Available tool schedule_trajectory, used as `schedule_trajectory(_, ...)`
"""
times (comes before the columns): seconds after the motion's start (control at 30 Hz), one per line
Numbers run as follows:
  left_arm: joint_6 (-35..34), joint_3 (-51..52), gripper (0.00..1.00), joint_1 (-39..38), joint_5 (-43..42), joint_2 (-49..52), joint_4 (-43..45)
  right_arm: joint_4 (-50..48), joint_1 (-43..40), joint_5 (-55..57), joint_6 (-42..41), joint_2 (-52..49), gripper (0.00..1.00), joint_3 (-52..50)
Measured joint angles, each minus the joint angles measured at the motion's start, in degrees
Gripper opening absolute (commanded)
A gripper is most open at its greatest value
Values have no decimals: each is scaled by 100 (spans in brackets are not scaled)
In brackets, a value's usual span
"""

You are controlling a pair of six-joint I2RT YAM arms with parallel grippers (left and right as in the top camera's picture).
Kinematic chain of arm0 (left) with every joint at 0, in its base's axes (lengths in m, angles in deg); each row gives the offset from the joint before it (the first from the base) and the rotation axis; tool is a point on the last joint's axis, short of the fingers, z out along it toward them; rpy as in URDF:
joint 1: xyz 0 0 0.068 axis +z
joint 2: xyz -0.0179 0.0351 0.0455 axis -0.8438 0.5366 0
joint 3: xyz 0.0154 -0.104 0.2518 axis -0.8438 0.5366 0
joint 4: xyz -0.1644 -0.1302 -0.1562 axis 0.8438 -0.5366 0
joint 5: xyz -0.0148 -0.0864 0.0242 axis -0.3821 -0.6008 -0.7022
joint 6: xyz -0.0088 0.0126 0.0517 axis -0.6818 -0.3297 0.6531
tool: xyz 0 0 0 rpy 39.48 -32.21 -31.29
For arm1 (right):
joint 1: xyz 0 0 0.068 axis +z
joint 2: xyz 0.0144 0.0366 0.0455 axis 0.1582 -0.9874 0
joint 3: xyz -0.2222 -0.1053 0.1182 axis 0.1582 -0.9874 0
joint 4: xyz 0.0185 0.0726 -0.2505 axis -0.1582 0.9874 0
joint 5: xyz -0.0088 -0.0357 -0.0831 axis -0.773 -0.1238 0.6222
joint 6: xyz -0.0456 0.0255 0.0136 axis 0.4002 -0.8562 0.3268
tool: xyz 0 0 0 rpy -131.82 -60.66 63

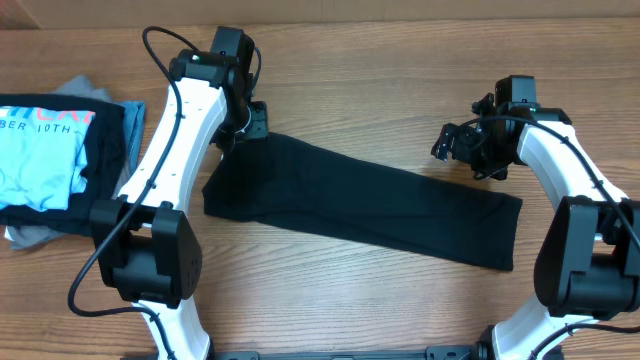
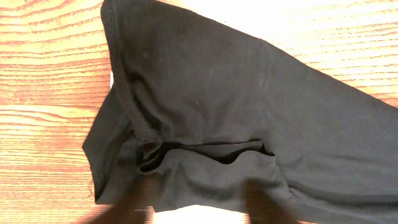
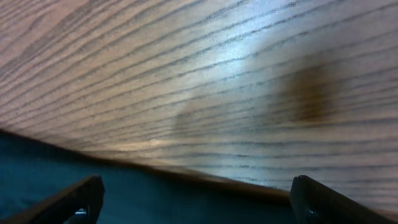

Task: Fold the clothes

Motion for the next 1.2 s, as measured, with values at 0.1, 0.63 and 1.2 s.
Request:
schedule_trajectory(0.1,-13,0,100,0,-17,0,0,214,0,-184,15,0,28,7)
schedule_trajectory(0.63,-7,0,100,0,-22,2,2,2820,-2044,-911,9,380,4,866)
schedule_trajectory(1.2,-7,0,100,0,-20,2,0,509,-2586,-820,-662,476,4,-1567)
